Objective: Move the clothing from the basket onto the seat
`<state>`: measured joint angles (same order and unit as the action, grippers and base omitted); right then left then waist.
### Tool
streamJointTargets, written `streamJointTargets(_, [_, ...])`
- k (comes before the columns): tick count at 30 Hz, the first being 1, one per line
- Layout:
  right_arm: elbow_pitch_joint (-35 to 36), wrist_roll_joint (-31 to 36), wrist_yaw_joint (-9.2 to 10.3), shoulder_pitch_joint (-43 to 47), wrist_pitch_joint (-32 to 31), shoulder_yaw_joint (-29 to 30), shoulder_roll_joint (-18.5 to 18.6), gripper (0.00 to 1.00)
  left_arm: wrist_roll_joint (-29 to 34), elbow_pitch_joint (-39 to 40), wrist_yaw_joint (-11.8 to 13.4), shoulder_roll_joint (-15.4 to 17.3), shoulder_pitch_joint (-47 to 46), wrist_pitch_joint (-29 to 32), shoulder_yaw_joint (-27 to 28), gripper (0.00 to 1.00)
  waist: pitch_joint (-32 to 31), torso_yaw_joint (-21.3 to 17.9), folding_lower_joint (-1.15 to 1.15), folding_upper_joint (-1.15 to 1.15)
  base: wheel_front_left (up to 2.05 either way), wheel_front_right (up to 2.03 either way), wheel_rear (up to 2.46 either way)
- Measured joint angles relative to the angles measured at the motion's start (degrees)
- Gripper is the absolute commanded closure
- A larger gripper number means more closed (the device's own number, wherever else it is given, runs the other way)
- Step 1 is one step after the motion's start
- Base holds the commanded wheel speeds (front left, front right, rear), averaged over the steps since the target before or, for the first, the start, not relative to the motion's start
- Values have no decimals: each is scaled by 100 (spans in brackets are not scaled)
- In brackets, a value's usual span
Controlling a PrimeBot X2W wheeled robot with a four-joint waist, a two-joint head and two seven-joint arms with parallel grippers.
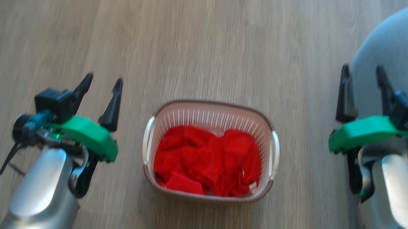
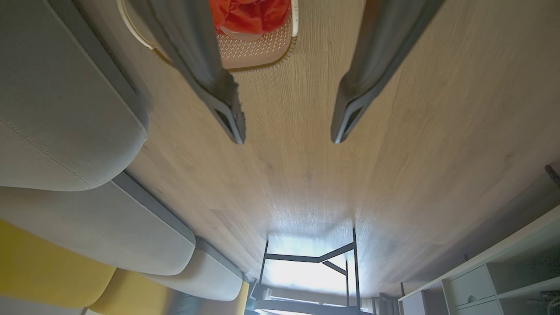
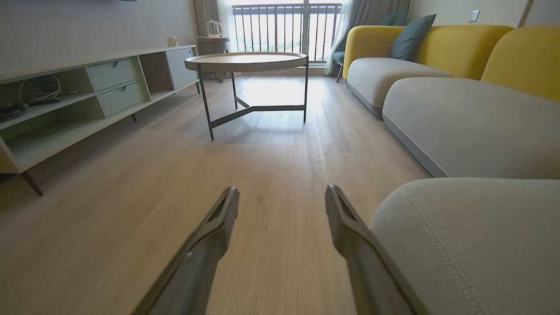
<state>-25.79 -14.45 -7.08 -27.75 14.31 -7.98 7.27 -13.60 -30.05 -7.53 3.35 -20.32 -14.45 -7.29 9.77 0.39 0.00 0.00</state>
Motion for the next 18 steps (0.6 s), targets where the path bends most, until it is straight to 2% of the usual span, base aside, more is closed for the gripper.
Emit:
streamJointTargets(10, [503, 257, 0, -401, 0, 165, -171, 0, -333, 97, 0, 38, -389, -1, -612, 0, 1033, -67, 1, 0, 0, 0, 0])
streamJointTargets(18, [744, 339, 0, -787, 26, 244, -271, 0, -467, 29, 0, 164, -873, -4, -1384, 0, 1806, -191, 0, 0, 0, 0, 0])
